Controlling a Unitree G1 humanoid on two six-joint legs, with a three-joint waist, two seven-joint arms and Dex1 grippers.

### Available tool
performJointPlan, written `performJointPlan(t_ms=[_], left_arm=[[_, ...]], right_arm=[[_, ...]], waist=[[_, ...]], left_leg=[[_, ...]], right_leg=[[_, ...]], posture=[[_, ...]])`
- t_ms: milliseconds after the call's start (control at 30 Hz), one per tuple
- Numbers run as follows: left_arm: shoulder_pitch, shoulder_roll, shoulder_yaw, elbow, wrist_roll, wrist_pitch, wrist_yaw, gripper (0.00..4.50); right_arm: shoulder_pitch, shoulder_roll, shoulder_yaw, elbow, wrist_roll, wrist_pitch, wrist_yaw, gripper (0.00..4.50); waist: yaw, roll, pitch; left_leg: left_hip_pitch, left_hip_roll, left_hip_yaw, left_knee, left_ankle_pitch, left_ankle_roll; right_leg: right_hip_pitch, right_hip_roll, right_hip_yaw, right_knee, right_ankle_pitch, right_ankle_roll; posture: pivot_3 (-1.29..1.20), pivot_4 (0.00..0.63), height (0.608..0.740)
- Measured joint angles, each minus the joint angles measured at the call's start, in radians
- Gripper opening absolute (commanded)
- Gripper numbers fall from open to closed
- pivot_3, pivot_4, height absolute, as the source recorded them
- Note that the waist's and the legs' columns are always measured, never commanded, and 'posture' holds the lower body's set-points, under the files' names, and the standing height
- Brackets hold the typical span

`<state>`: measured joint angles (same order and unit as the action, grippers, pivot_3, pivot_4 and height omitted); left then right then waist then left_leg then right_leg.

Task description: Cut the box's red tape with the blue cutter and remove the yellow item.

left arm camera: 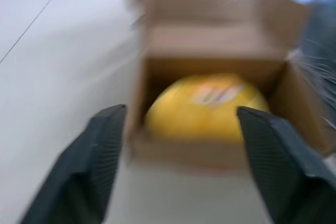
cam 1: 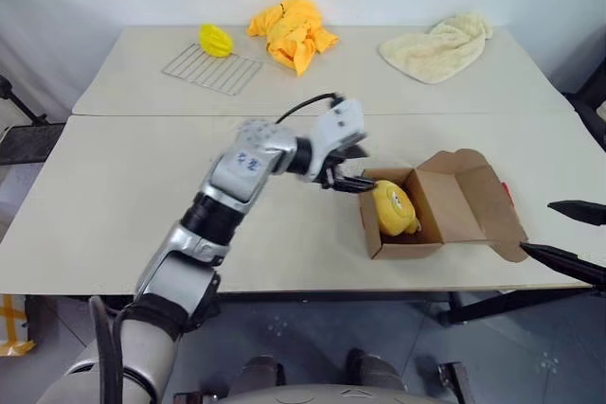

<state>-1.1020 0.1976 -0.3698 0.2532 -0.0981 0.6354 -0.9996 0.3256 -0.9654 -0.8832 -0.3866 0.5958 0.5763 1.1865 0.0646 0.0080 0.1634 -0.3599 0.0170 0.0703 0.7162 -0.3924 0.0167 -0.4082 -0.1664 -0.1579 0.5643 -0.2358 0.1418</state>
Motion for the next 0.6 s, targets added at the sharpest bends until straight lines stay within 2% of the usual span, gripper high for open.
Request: performJointPlan(t_ms=[133, 233, 500, 600], left_arm=[[-0.042, -0.065, -0.064, 0.088, 0.026, -0.015, -0.013, 4.47], [-0.065, -0.080, -0.107, 0.123, 0.048, -0.026, -0.034, 4.47], [-0.079, -0.122, -0.240, 0.245, 0.166, -0.161, -0.065, 4.47], [-0.101, -0.138, -0.269, 0.293, 0.216, -0.231, -0.059, 4.47]], right_arm=[[0.109, 0.066, -0.047, -0.049, -0.004, -0.039, 0.032, 4.50], [0.147, 0.106, -0.071, -0.093, -0.001, -0.057, 0.026, 4.50], [0.245, 0.258, -0.101, -0.213, 0.020, -0.075, -0.066, 4.50], [0.258, 0.274, -0.101, -0.236, 0.022, -0.078, -0.092, 4.50]], waist=[[0.003, 0.000, 0.000], [0.001, 0.000, 0.000], [0.000, 0.000, 0.001], [0.001, 0.000, 0.000]], left_leg=[[0.000, 0.000, 0.001, 0.000, 0.000, 0.000], [0.000, 0.000, 0.001, 0.000, 0.000, 0.001], [0.000, 0.000, 0.000, 0.001, -0.001, 0.002], [0.000, 0.000, 0.000, 0.001, -0.001, 0.003]], right_leg=[[0.000, 0.000, 0.001, 0.000, 0.000, 0.000], [0.000, 0.000, 0.001, 0.000, 0.000, 0.000], [0.000, 0.000, 0.002, -0.001, 0.000, 0.000], [0.000, 0.000, 0.002, 0.000, 0.000, 0.000]], posture=[[0.00, 0.150, 0.740], [0.00, 0.150, 0.740], [0.00, 0.150, 0.740], [0.00, 0.150, 0.740]])
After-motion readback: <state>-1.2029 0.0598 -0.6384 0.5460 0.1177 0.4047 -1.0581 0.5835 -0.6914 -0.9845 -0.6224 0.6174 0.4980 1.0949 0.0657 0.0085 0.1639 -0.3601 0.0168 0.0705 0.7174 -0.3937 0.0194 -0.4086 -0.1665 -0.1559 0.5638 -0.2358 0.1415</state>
